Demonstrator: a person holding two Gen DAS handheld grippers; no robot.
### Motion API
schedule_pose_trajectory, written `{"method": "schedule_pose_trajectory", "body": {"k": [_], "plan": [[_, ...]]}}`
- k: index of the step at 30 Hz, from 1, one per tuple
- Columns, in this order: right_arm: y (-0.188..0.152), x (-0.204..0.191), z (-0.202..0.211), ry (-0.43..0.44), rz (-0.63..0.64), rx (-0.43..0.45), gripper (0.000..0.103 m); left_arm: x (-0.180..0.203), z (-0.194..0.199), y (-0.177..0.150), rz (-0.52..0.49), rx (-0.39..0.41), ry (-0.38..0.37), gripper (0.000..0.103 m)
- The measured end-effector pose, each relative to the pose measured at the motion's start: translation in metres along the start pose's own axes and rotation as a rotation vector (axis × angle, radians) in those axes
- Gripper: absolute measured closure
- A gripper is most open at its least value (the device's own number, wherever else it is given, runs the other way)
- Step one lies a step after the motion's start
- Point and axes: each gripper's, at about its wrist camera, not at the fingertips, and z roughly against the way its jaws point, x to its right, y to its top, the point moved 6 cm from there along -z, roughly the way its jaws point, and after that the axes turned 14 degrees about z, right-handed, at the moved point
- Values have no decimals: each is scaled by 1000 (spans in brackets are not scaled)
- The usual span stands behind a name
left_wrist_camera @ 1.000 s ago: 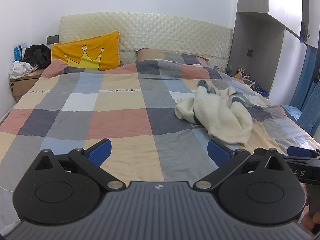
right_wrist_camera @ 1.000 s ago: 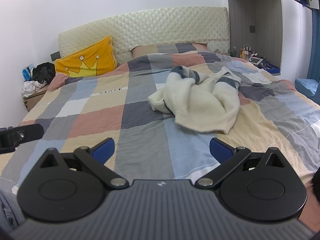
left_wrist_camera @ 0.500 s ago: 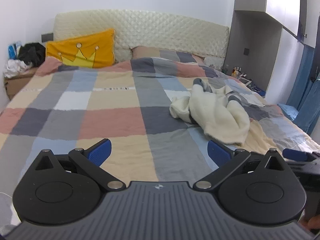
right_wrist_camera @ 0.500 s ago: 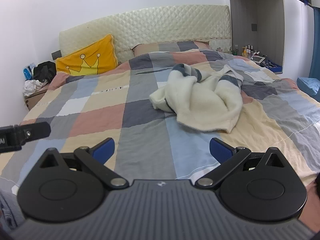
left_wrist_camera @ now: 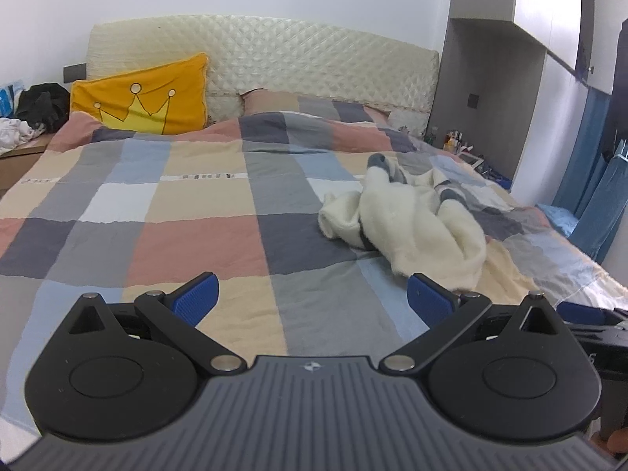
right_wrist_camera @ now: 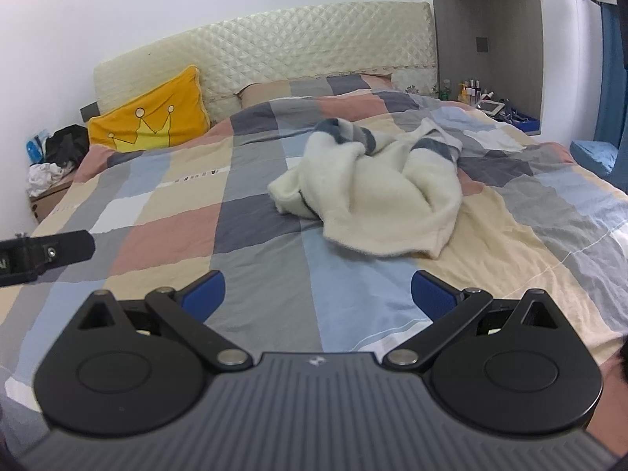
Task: Fold large clothes
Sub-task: 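Reach both grippers toward the cream sweater and grasp its hem edges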
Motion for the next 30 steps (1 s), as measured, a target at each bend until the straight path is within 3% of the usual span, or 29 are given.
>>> {"method": "schedule_pose_trajectory", "body": {"k": [8,19,23,30], "plan": [[7,21,-19,-24,-13,6,0,14,-37,13,-44,7,-10,0],[27,67,-45,-41,-44,20,0,40,-119,13,-99,-67,-40,0],[30,86,-62,-23,-64,24,0,49,-156,14,-132,-83,-10,0],[24,114,-112,2,-49,-27,0,69,-218,-1,-187,-156,-71,0]]}}
